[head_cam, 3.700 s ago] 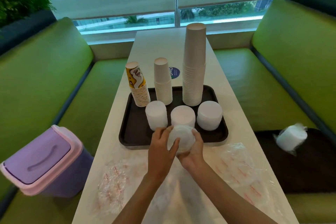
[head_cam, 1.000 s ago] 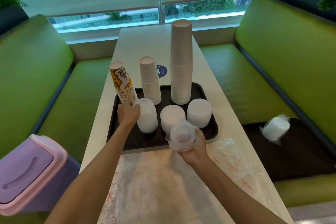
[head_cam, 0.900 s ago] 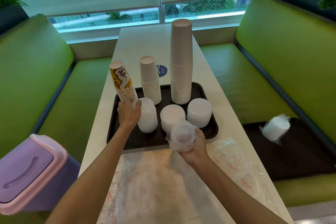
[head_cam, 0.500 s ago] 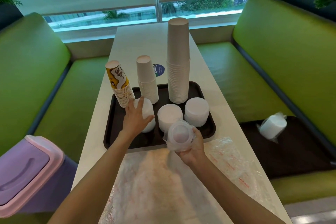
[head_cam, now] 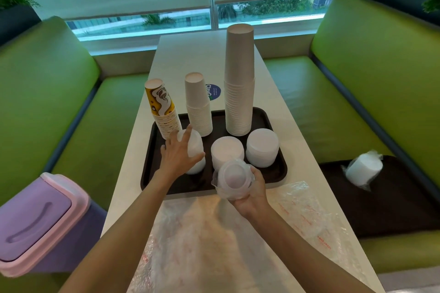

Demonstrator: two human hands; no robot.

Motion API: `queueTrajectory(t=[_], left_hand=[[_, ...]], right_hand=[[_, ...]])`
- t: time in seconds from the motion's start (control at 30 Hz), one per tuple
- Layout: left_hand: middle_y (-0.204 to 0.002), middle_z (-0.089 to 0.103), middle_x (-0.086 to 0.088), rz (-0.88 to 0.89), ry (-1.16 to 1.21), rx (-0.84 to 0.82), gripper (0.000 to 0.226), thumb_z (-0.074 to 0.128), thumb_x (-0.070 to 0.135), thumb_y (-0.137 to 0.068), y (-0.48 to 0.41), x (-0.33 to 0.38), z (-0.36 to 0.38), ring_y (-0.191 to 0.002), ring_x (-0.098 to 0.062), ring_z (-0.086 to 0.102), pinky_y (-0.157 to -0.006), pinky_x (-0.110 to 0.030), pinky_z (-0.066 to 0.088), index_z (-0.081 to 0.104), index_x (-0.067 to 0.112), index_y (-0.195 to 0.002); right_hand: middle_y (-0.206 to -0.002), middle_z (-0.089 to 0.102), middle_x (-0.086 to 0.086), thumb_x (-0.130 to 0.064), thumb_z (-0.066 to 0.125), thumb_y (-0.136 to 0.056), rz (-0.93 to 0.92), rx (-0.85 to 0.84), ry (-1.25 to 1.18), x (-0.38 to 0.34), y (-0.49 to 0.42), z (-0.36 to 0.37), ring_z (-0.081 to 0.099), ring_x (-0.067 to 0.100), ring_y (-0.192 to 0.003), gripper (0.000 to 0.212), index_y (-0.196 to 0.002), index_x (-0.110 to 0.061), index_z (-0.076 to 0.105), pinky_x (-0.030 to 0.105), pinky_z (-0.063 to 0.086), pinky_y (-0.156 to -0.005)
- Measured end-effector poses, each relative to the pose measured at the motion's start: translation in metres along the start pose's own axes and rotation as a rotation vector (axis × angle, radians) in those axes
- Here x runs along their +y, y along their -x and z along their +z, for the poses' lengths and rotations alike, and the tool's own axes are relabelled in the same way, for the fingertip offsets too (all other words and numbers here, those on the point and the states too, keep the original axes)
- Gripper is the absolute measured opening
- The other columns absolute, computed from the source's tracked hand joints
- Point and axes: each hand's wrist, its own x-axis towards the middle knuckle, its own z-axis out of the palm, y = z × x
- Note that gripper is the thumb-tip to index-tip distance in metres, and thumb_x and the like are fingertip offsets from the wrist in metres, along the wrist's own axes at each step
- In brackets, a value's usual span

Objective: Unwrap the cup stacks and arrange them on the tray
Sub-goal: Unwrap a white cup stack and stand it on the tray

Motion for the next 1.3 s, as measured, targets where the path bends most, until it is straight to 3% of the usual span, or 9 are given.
queueTrajectory(t=[0.07, 0.13, 0.2, 0.3, 0.6, 0.77, 1.0, 1.17, 1.3], left_hand=[[-0.156, 0.013, -0.016, 0.01, 0.046, 0.093, 0.086, 0.06, 0.05, -0.087, 0.006, 0.003, -0.005, -0.144, -0.035, 0.014, -0.114, -0.057, 0.014, 0.009, 0.026, -0.152], [-0.149, 0.032, -0.016, 0.081, 0.242, 0.291, 0.071, 0.063, 0.036, -0.089, 0.02, 0.012, -0.011, -0.137, -0.032, 0.031, -0.112, -0.052, 0.029, 0.028, 0.017, -0.148], [-0.131, 0.052, -0.014, 0.153, 0.432, 0.437, 0.045, 0.064, 0.019, -0.089, 0.043, 0.026, -0.014, -0.116, -0.028, 0.053, -0.094, -0.036, 0.047, 0.052, 0.01, -0.131], [-0.105, 0.063, -0.008, 0.237, 0.495, 0.452, 0.018, 0.067, 0.01, -0.086, 0.08, 0.04, -0.005, -0.088, -0.018, 0.062, -0.076, -0.021, 0.051, 0.067, 0.007, -0.103], [-0.105, 0.052, 0.003, 0.116, 0.537, 0.368, 0.034, 0.072, 0.017, -0.084, 0.109, 0.031, 0.02, -0.09, -0.013, 0.058, -0.082, -0.022, 0.052, 0.061, 0.011, -0.116], [-0.106, 0.054, 0.0, 0.049, 0.563, 0.327, 0.031, 0.074, 0.02, -0.082, 0.11, 0.022, 0.02, -0.087, -0.008, 0.057, -0.08, -0.018, 0.051, 0.061, 0.013, -0.109], [-0.091, 0.059, 0.009, 0.026, 0.743, 0.24, 0.026, 0.071, 0.016, -0.084, 0.113, 0.023, 0.019, -0.083, -0.009, 0.061, -0.073, -0.012, 0.051, 0.052, 0.021, -0.101], [-0.088, 0.064, 0.006, 0.008, 0.858, 0.269, 0.023, 0.072, 0.011, -0.083, 0.111, 0.022, 0.01, -0.079, -0.007, 0.063, -0.067, -0.012, 0.051, 0.055, 0.021, -0.095], [-0.09, 0.066, 0.002, -0.094, 1.019, 0.277, 0.023, 0.072, 0.008, -0.081, 0.097, 0.014, -0.005, -0.082, -0.009, 0.065, -0.069, -0.019, 0.054, 0.057, 0.022, -0.092]], right_hand=[[-0.116, 0.059, 0.015, -0.041, 0.057, -0.085, 0.011, 0.003, 0.012, 0.001, 0.002, 0.002, 0.058, 0.034, -0.106, 0.05, -0.13, -0.02, 0.051, 0.047, 0.051, -0.083], [-0.114, 0.06, 0.015, -0.042, 0.055, -0.087, 0.02, 0.001, -0.002, 0.002, 0.005, 0.006, 0.06, 0.033, -0.1, 0.05, -0.131, -0.02, 0.051, 0.045, 0.054, -0.075], [-0.113, 0.061, 0.015, -0.043, 0.056, -0.088, 0.026, 0.0, -0.018, 0.005, 0.007, 0.01, 0.061, 0.032, -0.094, 0.051, -0.134, -0.021, 0.049, 0.043, 0.057, -0.066], [-0.122, 0.058, 0.019, -0.047, 0.056, -0.088, 0.057, -0.007, -0.006, 0.01, 0.01, 0.013, 0.059, 0.036, -0.1, 0.058, -0.137, -0.019, 0.044, 0.045, 0.053, -0.066], [-0.122, 0.056, 0.022, -0.048, 0.058, -0.085, 0.152, 0.006, 0.002, 0.034, 0.015, 0.023, 0.056, 0.037, -0.104, 0.062, -0.134, -0.014, 0.043, 0.047, 0.051, -0.07], [-0.121, 0.056, 0.021, -0.051, 0.061, -0.084, 0.177, -0.012, -0.007, 0.039, 0.021, 0.025, 0.056, 0.035, -0.105, 0.06, -0.129, -0.015, 0.044, 0.048, 0.051, -0.08], [-0.116, 0.056, 0.02, -0.046, 0.059, -0.088, 0.11, 0.043, 0.09, 0.036, 0.023, 0.024, 0.056, 0.035, -0.101, 0.053, -0.128, -0.015, 0.045, 0.047, 0.049, -0.091], [-0.104, 0.058, 0.017, -0.036, 0.049, -0.096, 0.027, 0.035, 0.109, 0.027, 0.027, 0.028, 0.057, 0.032, -0.089, 0.031, -0.118, -0.015, 0.049, 0.049, 0.049, -0.078], [-0.101, 0.058, 0.013, -0.022, 0.051, -0.098, -0.007, 0.054, 0.02, 0.021, 0.023, 0.032, 0.057, 0.029, -0.094, 0.023, -0.119, -0.012, 0.052, 0.056, 0.048, -0.076]])
